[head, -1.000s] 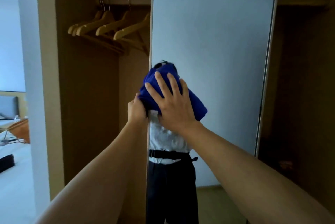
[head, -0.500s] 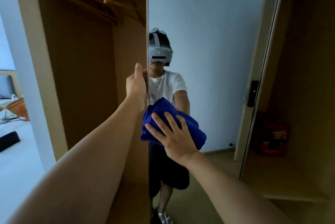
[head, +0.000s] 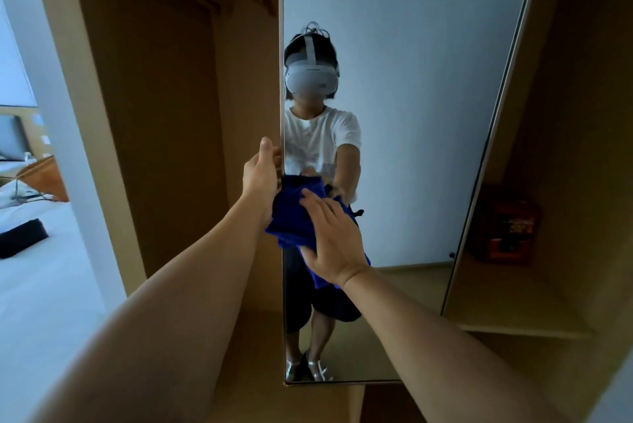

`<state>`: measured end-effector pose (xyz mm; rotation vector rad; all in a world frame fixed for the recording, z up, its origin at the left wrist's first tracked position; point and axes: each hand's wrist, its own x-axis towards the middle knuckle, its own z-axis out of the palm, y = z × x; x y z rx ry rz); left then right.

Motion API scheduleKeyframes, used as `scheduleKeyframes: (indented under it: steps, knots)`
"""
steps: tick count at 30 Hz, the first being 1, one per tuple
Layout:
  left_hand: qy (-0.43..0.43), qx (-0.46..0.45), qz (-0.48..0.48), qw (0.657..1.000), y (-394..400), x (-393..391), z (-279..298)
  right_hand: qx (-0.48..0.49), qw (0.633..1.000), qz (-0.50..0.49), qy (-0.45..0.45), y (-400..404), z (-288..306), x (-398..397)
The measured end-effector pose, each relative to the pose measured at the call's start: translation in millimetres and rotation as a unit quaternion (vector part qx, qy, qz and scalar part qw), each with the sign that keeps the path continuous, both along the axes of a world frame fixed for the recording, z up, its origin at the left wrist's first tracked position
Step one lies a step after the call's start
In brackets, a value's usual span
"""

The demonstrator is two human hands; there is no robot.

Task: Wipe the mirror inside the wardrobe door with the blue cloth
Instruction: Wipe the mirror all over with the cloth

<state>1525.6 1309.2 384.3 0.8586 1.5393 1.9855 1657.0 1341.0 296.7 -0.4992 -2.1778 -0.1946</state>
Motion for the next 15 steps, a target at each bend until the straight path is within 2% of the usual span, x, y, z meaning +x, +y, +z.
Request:
scheduleKeyframes:
  steps: [5, 6, 8, 10, 11, 13, 15]
  knots:
    - [-0.010, -0.024, 0.086, 0.996, -25.0, 10.1, -45.8, -0.138, 0.976, -0.007, 0.166, -12.2, 0.0, 6.3]
    - [-0.028, -0.032, 0.058, 0.997, -30.1, 17.3, -53.5, -0.166, 0.967, -0.007, 0.194, -14.3, 0.9, 7.3]
    - [-0.075, -0.056, -0.074, 0.993, -39.1, 41.4, -63.0, -0.205, 0.953, -0.001, 0.222, -21.5, 2.7, 7.7]
    - [-0.130, -0.055, -0.189, 0.972, -42.7, 65.4, -66.4, -0.255, 0.938, 0.021, 0.232, -30.4, 4.1, 7.0]
    - [-0.155, -0.044, -0.212, 0.964, -44.0, 72.0, -67.1, -0.291, 0.929, 0.034, 0.227, -34.9, 4.8, 6.9]
    - [-0.201, -0.034, -0.246, 0.948, -48.5, 72.7, -70.1, -0.414, 0.886, 0.080, 0.191, -38.1, 9.1, 10.9]
    - [-0.256, -0.034, -0.268, 0.928, -56.4, 62.3, -73.6, -0.562, 0.793, 0.147, 0.185, -37.5, 15.8, 17.6]
